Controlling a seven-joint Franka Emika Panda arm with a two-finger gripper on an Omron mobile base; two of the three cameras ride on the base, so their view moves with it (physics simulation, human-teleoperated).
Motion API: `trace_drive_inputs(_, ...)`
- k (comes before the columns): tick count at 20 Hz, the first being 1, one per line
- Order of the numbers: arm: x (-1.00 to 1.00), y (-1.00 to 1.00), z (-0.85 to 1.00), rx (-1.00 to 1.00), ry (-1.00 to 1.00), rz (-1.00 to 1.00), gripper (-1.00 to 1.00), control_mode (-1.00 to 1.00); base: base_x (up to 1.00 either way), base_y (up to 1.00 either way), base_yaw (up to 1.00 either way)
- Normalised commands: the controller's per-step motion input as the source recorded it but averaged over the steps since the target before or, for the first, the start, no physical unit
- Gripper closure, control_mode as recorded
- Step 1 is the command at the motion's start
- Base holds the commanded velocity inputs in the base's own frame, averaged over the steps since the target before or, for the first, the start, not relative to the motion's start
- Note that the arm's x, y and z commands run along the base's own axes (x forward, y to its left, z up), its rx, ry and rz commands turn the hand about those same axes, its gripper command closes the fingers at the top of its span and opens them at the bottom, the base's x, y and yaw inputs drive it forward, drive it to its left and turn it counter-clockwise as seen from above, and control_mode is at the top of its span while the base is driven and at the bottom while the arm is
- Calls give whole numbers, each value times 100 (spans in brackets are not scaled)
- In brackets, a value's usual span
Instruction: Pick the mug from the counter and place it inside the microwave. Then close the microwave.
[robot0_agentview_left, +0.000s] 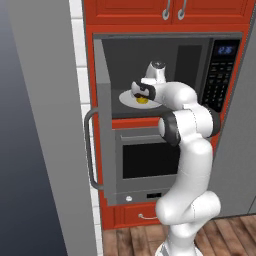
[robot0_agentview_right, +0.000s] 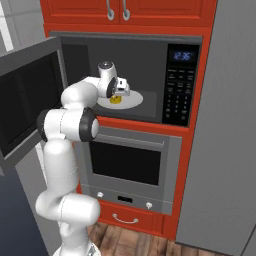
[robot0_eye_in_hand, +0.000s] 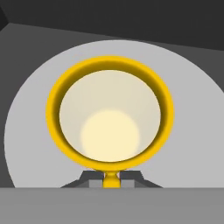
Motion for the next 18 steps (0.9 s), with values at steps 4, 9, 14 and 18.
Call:
trace_drive_inputs(4,1,0,-4,0,0,0,100,-100,0,0,0)
trace_drive_inputs(9,0,0,0,0,0,0,-100,-100,0,0,0)
trace_drive_inputs(14,-11,0,1,0,-1,0,-100,-100,0,0,0)
trace_drive_inputs(18,-88,0,19,0,-9,0,-100,-100,0,0,0)
